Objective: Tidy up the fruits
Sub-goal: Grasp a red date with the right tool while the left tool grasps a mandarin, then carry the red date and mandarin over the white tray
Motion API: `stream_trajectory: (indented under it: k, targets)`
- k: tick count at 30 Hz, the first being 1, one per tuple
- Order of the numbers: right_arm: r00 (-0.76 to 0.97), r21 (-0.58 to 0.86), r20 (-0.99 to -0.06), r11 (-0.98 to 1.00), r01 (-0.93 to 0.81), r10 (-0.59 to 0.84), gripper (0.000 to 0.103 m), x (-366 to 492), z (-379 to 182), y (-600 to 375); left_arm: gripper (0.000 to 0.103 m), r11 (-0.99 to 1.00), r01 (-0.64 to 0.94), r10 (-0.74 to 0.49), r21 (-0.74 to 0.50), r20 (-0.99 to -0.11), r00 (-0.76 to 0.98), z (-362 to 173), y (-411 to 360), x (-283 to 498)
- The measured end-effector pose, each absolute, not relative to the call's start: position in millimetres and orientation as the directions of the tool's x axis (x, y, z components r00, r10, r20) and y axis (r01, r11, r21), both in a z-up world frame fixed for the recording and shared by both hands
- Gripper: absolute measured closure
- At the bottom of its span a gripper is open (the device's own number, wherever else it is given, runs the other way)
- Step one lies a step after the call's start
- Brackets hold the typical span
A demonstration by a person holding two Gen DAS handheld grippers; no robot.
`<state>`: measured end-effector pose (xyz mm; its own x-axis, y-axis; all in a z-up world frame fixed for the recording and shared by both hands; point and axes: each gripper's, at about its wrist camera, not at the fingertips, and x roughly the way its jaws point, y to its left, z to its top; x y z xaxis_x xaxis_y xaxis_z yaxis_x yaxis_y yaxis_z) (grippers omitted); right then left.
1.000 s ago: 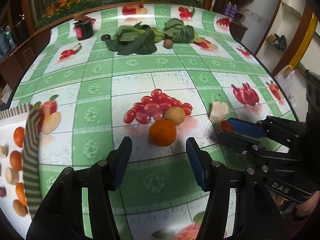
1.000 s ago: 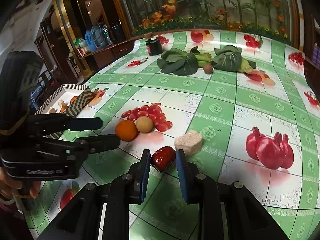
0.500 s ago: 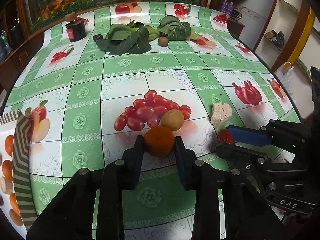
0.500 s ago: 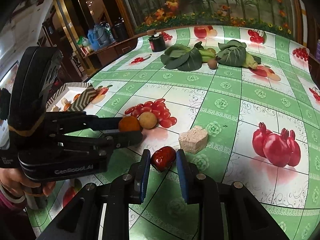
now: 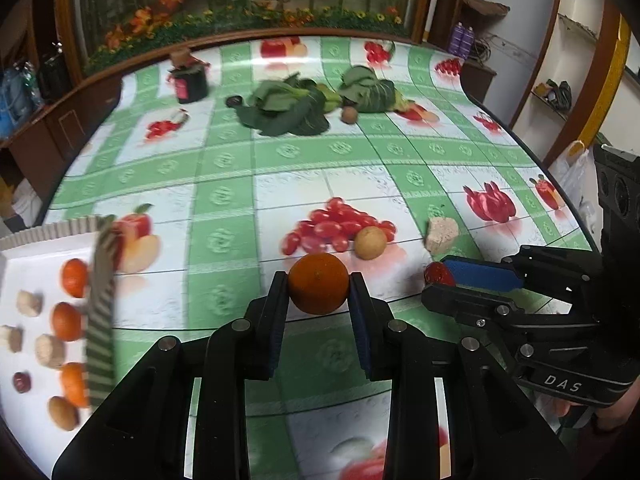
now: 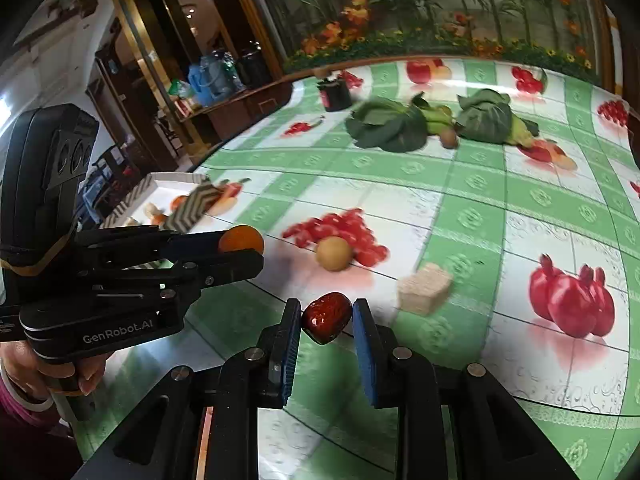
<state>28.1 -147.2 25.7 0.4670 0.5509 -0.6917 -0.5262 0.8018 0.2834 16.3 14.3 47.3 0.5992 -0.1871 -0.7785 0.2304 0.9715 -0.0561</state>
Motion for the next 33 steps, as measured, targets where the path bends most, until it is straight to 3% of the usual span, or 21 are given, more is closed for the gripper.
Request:
stream_trajectory:
  k: [15, 33]
  targets:
    - [0.433, 0.257, -0.662, 0.728, -0.635, 0.612, 0.077, 15.6, 56.1, -78.6, 0.074, 0.991, 0.131, -0.09, 0.0, -0.725, 0.683, 79.4, 75.7, -11.5]
    - [0.355, 0.244, -0.665, 0.64, -0.729, 0.658, 0.077, 10.0, 62.6, -4.9, 0.074, 1.0, -0.011, 0.015, 0.01, -0.715, 0.699, 81.3, 145.7, -33.3]
